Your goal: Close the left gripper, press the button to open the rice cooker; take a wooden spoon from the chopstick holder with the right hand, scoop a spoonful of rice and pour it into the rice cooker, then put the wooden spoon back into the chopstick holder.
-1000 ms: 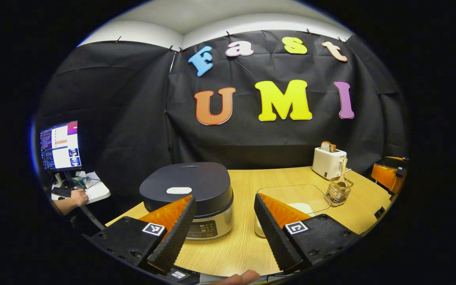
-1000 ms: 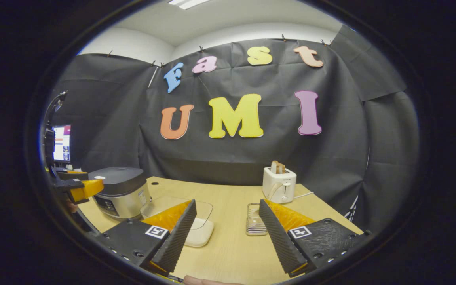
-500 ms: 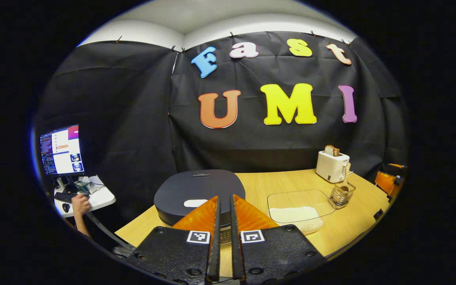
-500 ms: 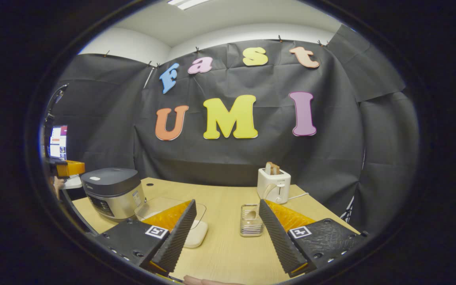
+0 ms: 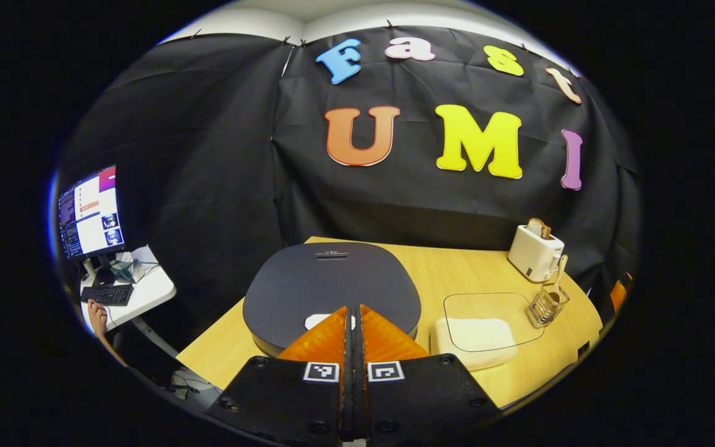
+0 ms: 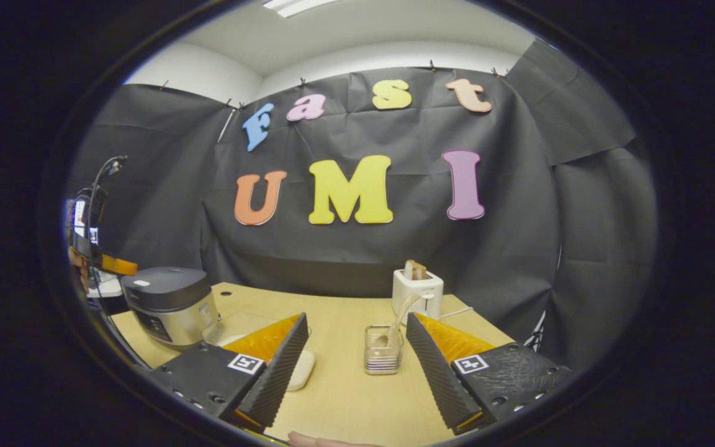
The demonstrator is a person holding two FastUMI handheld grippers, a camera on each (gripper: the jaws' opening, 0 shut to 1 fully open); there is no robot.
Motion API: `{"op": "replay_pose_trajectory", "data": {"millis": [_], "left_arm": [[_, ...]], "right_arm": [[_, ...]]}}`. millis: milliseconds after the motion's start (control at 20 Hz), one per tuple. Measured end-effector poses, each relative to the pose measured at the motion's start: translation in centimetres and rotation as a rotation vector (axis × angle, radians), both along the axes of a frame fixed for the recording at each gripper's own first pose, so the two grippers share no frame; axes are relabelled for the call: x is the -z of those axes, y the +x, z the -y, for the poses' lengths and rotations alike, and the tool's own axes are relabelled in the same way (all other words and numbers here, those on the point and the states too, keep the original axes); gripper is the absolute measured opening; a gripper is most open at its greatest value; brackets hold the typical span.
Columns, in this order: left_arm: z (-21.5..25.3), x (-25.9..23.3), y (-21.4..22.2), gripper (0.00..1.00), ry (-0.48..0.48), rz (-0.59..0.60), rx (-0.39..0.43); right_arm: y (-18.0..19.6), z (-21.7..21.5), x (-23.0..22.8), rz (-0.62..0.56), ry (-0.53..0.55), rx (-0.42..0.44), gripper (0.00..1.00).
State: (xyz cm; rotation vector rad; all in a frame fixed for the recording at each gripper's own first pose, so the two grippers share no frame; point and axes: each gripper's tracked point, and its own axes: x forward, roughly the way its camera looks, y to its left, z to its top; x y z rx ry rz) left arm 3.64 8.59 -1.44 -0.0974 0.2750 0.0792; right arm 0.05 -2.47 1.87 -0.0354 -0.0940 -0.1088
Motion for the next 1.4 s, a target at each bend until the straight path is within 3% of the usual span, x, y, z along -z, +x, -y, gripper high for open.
{"op": "replay_pose_trajectory", "data": {"millis": [250,500,650,900,1100,1200,1250,1300,1350,1400], "left_arm": [[-0.3,1.9,1.1,0.03,-0.03,-0.072,-0.005],[-0.2,2.1,1.2,0.03,0.05,-0.099,0.035],[-0.1,2.7,1.2,0.03,0.029,-0.111,0.062],[-0.2,2.2,1.2,0.03,0.049,-0.064,0.038],[-0.5,-0.8,1.8,0.03,0.121,0.078,-0.027],[-1.2,-3.2,1.7,0.12,0.175,0.179,-0.092],[-2.0,-4.3,1.5,0.22,0.196,0.209,-0.136],[-2.4,-5.1,1.1,0.39,0.198,0.234,-0.168],[-2.4,-5.8,0.8,0.48,0.19,0.258,-0.19],[-2.0,-6.7,0.7,0.68,0.18,0.291,-0.201]], "right_arm": [[0.1,0.2,0.0,0.004,-0.003,0.009,0.94],[0.1,0.1,0.0,0.003,-0.003,0.004,0.95],[0.0,-0.1,0.1,0.0,0.002,-0.004,0.95],[0.0,-0.4,0.3,-0.018,0.0,-0.021,0.94],[0.1,-0.1,0.3,-0.013,0.003,-0.006,0.95],[0.1,-0.2,0.5,-0.021,0.01,-0.006,0.94],[0.0,-0.1,0.6,-0.025,0.015,-0.002,0.95],[-0.1,-0.2,0.5,-0.025,0.017,0.0,0.95],[0.0,-0.3,0.5,-0.024,0.019,-0.004,0.94],[0.0,-0.5,0.5,-0.025,0.018,-0.012,0.94]]}}
